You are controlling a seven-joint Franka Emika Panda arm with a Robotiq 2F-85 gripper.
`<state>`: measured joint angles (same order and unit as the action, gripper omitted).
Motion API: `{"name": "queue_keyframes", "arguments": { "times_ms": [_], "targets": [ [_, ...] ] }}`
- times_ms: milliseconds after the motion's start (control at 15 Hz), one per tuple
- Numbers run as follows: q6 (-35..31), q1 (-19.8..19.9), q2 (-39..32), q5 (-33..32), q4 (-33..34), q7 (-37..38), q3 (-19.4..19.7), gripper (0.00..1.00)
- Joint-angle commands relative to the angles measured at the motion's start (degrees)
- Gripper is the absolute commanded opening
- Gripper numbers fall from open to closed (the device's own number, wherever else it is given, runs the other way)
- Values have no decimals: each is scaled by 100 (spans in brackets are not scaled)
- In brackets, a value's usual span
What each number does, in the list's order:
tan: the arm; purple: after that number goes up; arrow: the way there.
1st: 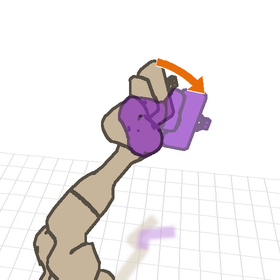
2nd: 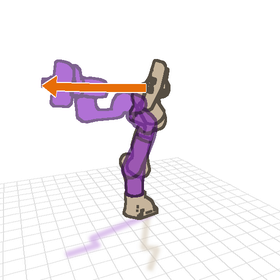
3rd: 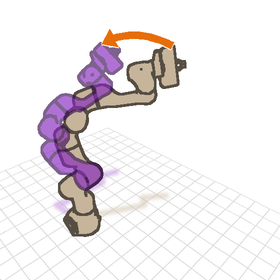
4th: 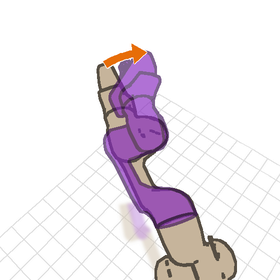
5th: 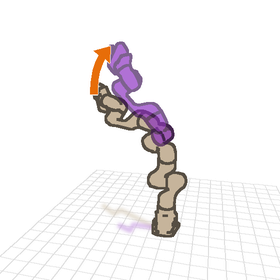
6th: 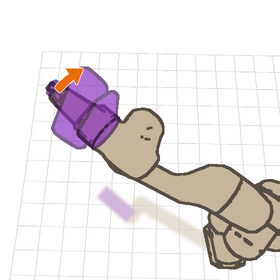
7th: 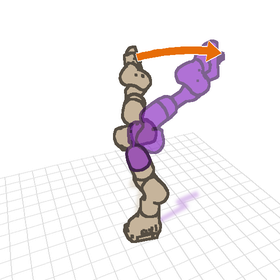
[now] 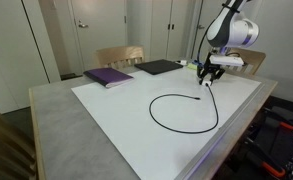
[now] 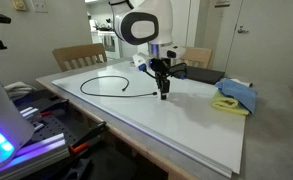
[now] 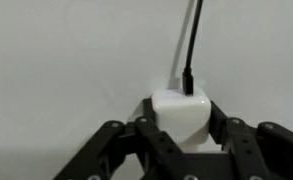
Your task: Fold the charging cable
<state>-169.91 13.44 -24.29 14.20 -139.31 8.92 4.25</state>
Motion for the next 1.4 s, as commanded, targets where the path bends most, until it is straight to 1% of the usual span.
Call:
{"name": "queue_keyframes", "arguments": {
  "times_ms": [0, 200, 467, 600, 667, 733, 800, 933, 1133, 1200, 1267, 1333],
  "targets": [
    [-166, -240, -278, -76, 226, -9, -23, 28],
    [-201, -550, -352, -289, 348, -48, -32, 28],
    [-87, -1134, -454, -774, 609, -55, 29, 28],
    [-38, -1446, -525, -916, 761, 83, 87, 28],
    [-74, -1634, -531, -953, 770, 218, 165, 28],
    [-139, -1923, -538, -985, 748, 507, 387, 28],
    [-76, -1560, -384, -852, 632, 226, 100, 53],
    [-81, -1852, -418, -898, 669, 440, 269, 53],
    [-82, -1899, -432, -906, 683, 462, 316, 53],
    [-82, -1899, -434, -906, 685, 462, 320, 28],
    [-50, -1767, -454, -894, 736, 291, 144, 28],
    [24, -1735, -470, -920, 790, 201, 81, 28]
  ]
}}
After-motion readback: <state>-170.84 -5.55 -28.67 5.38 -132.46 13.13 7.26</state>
